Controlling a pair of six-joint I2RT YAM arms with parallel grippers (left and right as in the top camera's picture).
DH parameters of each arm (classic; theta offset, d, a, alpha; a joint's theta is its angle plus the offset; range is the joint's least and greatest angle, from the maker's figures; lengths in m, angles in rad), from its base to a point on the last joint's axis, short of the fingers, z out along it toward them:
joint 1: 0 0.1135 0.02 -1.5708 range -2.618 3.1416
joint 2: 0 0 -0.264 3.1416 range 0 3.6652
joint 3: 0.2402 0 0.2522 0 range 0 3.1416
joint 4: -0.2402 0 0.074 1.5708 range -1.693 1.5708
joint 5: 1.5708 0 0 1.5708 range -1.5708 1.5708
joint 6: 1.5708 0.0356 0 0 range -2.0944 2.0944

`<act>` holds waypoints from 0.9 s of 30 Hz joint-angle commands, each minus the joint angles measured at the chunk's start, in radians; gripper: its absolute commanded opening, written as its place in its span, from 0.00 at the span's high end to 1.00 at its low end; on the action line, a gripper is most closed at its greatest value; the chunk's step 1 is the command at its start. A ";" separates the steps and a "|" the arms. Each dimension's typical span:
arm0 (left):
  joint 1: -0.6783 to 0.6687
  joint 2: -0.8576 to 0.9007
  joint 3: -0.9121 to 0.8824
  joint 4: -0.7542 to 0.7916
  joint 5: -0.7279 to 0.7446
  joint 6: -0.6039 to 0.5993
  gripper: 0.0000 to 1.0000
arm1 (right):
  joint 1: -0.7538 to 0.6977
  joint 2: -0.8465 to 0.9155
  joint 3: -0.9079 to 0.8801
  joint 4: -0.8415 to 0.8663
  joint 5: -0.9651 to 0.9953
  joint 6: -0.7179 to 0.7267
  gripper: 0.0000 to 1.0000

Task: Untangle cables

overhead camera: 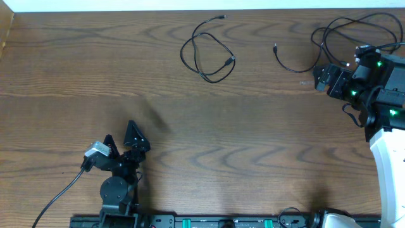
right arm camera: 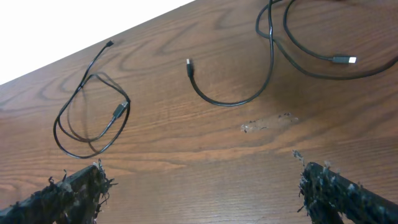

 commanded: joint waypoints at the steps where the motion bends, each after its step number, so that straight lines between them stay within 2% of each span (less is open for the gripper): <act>1: 0.006 -0.009 -0.016 -0.045 -0.003 0.056 0.02 | 0.002 -0.005 0.003 -0.001 -0.005 0.011 0.01; 11: 0.006 -0.009 -0.016 -0.045 -0.014 0.069 0.02 | 0.002 -0.005 0.003 -0.001 -0.005 0.011 0.01; 15: 0.006 -0.009 -0.016 -0.044 -0.021 0.256 0.02 | 0.002 -0.005 0.003 -0.001 -0.005 0.011 0.01; 27: 0.006 -0.009 -0.016 -0.043 -0.021 0.254 0.02 | 0.002 -0.005 0.003 -0.001 -0.005 0.011 0.01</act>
